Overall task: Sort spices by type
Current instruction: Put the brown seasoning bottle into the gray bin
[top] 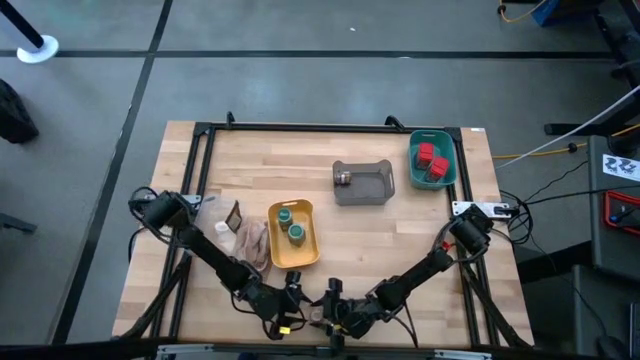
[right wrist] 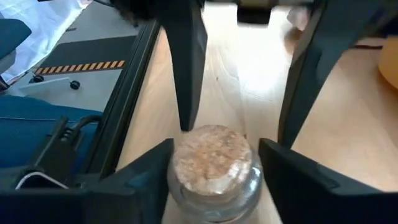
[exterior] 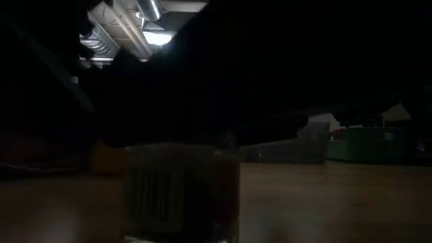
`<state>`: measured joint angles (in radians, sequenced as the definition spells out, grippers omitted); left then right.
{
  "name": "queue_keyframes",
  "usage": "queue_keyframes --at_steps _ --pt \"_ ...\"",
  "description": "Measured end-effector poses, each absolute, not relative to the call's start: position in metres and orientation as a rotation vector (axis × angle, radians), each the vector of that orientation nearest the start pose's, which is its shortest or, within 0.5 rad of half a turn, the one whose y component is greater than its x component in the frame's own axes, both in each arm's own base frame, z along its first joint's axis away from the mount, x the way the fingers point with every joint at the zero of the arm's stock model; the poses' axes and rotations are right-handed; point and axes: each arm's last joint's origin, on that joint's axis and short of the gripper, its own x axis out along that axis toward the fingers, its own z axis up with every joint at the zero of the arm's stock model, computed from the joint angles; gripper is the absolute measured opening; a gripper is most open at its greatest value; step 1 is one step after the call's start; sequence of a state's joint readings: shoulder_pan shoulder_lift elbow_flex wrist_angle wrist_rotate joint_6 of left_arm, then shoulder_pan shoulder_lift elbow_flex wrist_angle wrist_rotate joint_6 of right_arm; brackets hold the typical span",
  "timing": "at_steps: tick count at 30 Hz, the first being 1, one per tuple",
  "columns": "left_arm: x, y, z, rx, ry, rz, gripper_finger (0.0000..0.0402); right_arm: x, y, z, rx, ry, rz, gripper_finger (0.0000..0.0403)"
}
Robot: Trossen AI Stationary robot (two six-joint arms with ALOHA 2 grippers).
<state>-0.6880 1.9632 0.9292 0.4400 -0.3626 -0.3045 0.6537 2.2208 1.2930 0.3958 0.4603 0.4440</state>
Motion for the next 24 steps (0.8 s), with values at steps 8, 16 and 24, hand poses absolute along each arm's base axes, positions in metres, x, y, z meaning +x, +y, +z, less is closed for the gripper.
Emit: queue_keyframes --at_steps 8,16,24 --pt "0.283 -0.218 0.162 0.025 0.593 -0.222 0.0214 0.37 0.266 0.115 0.163 0.451 0.073 0.018" --pt "0.249 -0.191 0.22 0.052 0.661 -0.2 0.0197 0.37 0.26 0.155 0.181 0.356 0.054 0.0197" --pt "0.195 -0.144 0.295 0.068 0.541 -0.151 0.0199 0.377 0.233 0.201 0.092 0.258 -0.004 0.0182"
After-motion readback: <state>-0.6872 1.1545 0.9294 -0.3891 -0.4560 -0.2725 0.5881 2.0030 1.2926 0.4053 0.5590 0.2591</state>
